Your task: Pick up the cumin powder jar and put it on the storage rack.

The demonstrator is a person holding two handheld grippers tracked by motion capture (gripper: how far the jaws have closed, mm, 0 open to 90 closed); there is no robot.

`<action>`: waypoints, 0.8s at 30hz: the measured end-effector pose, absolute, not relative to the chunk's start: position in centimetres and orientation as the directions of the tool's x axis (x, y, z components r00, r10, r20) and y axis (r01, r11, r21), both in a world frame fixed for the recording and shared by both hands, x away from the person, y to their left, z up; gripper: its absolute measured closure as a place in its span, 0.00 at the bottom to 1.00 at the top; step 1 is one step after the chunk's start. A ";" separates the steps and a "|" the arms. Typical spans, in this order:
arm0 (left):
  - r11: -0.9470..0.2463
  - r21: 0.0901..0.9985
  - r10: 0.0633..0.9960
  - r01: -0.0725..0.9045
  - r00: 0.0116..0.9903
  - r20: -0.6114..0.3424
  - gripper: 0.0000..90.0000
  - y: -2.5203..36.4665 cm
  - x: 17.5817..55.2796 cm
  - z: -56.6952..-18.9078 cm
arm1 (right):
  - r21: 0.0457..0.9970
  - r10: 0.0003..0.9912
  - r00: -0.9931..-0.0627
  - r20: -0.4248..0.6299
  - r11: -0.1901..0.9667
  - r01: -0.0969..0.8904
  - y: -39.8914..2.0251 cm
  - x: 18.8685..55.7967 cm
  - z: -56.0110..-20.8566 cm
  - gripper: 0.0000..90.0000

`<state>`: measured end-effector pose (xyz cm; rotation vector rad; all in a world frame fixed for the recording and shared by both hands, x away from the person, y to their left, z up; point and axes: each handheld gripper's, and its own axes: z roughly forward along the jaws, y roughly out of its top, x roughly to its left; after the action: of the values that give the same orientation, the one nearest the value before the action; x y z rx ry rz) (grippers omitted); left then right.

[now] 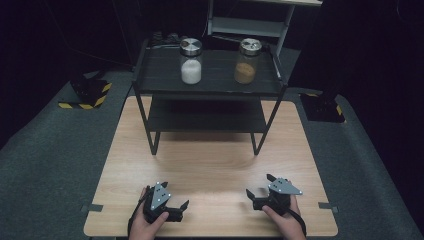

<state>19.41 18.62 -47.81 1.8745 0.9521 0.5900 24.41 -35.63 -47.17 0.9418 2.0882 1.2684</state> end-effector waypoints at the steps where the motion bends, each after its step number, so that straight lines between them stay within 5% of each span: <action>1: -0.278 0.888 0.810 0.366 0.586 0.012 0.01 18.6 19.4 -47.8 | 0.900 0.775 -0.626 -0.078 0.325 0.290 -35.6 24.3 -47.2 0.00; 24: -0.284 0.882 0.803 0.377 0.596 0.004 0.01 18.7 19.6 -47.7 | 0.897 0.780 -0.623 -0.056 0.314 0.312 -35.7 24.4 -47.0 0.00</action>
<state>19.62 18.67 -47.65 1.8889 0.9474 0.5724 24.36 -35.69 -47.03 0.9635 2.0976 1.2697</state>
